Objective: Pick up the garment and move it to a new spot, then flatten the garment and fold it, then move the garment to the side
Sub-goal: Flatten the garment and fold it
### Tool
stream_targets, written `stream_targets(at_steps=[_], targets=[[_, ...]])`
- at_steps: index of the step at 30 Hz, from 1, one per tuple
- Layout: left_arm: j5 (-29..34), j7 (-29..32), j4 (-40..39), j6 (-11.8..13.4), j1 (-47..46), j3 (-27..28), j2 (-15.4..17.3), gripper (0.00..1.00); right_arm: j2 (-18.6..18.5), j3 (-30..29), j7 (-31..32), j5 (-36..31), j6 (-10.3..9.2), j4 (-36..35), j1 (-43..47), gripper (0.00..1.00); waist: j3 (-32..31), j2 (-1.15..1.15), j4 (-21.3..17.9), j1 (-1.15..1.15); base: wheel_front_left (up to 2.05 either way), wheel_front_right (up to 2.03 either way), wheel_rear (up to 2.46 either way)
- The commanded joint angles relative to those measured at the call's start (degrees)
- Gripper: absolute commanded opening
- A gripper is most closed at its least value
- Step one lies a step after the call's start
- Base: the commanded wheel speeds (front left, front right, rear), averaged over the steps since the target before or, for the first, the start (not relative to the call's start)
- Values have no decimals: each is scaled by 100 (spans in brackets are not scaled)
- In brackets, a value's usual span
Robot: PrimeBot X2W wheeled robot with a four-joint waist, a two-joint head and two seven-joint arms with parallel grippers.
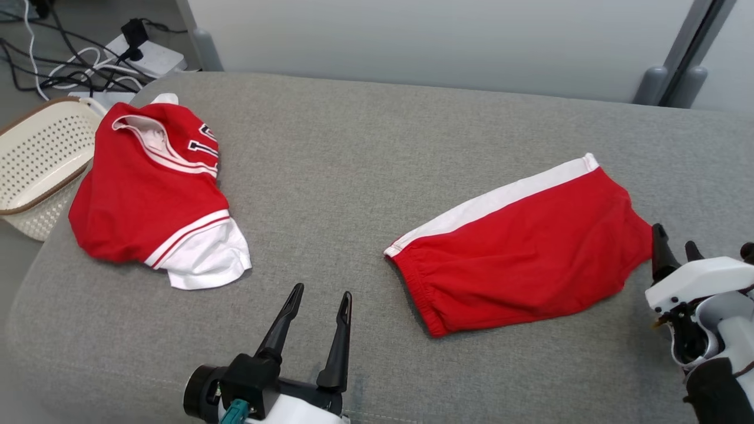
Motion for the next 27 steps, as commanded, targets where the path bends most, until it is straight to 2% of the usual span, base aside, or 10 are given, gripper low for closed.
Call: stream_targets(at_steps=[1,9,14,25,27], targets=[[75,-34,-172,51,-290,138,3,100,-102,101,43,60,0,26,-234,100,177,0,182,0,0,0,0],[7,-34,-177,104,-516,-46,3,100,-423,61,259,113,0,982,-1031,100,633,0,486,0,0,0,0],[-1,-34,-173,127,-701,-163,3,100,-629,128,339,-148,0,1442,-1394,100,887,0,610,0,0,0,0],[1,-34,-133,179,-918,-298,3,100,-518,62,829,-283,0,1617,-1602,100,1032,0,701,0,0,0,0],[0,-34,-111,176,-925,-308,3,100,-506,71,891,-306,0,1621,-1589,28,1011,0,705,0,0,0,0]])
